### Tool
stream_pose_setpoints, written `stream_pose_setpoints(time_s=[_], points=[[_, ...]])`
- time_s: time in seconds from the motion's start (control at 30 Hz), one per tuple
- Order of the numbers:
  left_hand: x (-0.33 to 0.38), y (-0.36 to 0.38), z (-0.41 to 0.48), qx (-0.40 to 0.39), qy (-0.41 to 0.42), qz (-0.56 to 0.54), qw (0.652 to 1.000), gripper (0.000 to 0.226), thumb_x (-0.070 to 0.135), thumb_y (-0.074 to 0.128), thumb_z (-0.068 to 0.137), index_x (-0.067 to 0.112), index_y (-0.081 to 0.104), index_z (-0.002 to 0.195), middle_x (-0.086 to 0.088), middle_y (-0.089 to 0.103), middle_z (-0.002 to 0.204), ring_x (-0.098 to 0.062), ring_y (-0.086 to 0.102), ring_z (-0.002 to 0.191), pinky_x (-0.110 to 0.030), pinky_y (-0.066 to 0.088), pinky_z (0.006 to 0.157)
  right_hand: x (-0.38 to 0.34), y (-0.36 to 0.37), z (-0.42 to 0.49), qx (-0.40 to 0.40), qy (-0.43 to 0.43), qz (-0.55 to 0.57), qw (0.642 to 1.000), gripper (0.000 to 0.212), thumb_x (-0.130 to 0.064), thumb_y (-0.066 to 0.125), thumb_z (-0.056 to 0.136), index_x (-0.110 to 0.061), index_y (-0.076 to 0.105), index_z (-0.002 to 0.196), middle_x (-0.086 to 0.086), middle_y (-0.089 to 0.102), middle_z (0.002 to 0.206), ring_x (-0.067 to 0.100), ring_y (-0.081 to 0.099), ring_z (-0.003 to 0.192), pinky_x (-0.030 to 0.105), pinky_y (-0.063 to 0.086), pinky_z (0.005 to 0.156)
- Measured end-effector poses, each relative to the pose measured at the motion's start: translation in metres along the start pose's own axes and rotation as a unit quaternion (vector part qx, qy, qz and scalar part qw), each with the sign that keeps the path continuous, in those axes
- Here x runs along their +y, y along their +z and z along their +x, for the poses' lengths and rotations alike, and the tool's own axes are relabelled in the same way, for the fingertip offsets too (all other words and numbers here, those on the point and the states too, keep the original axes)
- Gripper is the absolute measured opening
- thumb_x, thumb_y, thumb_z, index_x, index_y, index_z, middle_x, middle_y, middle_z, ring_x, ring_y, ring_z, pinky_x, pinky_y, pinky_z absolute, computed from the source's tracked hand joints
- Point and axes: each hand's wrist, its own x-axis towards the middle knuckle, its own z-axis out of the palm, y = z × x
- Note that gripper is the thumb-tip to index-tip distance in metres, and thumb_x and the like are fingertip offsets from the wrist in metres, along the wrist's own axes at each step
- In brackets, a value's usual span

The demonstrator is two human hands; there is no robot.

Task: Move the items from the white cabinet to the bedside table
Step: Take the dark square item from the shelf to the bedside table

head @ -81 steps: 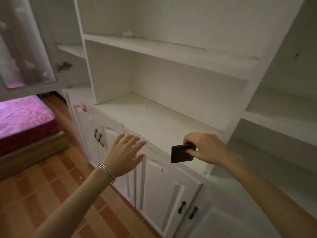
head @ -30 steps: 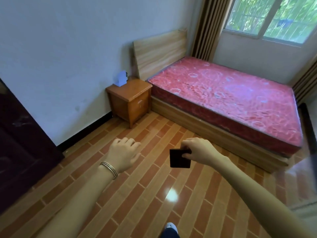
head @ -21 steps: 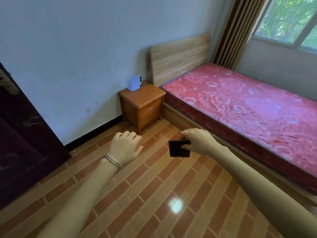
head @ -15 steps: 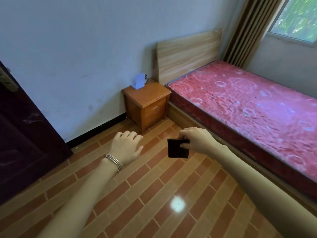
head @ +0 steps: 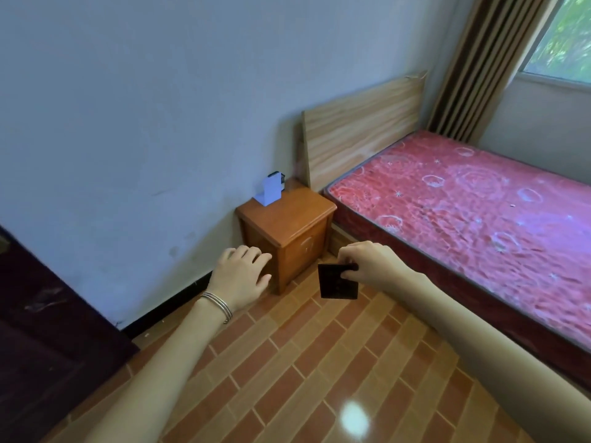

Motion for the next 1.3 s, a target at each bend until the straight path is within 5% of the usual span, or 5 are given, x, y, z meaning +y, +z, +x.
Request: stream_pose_setpoints(time_s=[0.4, 0.7, 1.3], points=[[-0.068, 0.066, 0.099, -0.026, -0.033, -0.020, 0.999, 0.050, 0.039, 0.038, 0.077, 0.014, 0.067, 0.108, -0.008, 0.065, 0.103, -0.028, 0.059, 0.094, -0.041, 0.046, 0.083, 0.054, 0.014, 0.148, -0.048, 0.010, 0.014, 0.999, 0.014, -0.029, 0.063, 0.080, -0.025, 0.059, 0.093, -0.009, 0.062, 0.098, 0.015, 0.056, 0.092, 0.031, 0.045, 0.065], [-0.093, 0.106, 0.216, -0.012, -0.097, -0.018, 0.995, 0.046, 0.028, 0.077, 0.066, 0.012, 0.066, 0.108, -0.009, 0.065, 0.103, -0.029, 0.060, 0.094, -0.042, 0.047, 0.083, 0.146, -0.002, 0.290, -0.065, -0.055, -0.006, 0.996, 0.014, -0.031, 0.064, 0.079, -0.025, 0.057, 0.090, -0.008, 0.061, 0.096, 0.015, 0.056, 0.092, 0.036, 0.050, 0.068], [-0.157, 0.191, 0.330, -0.070, -0.200, -0.024, 0.977, 0.042, 0.029, 0.070, 0.072, 0.013, 0.065, 0.111, -0.007, 0.064, 0.106, -0.028, 0.058, 0.096, -0.040, 0.043, 0.080, 0.196, 0.049, 0.507, -0.185, -0.136, 0.016, 0.973, 0.017, -0.026, 0.065, 0.082, -0.020, 0.061, 0.098, -0.001, 0.065, 0.102, 0.019, 0.058, 0.088, 0.032, 0.047, 0.067]])
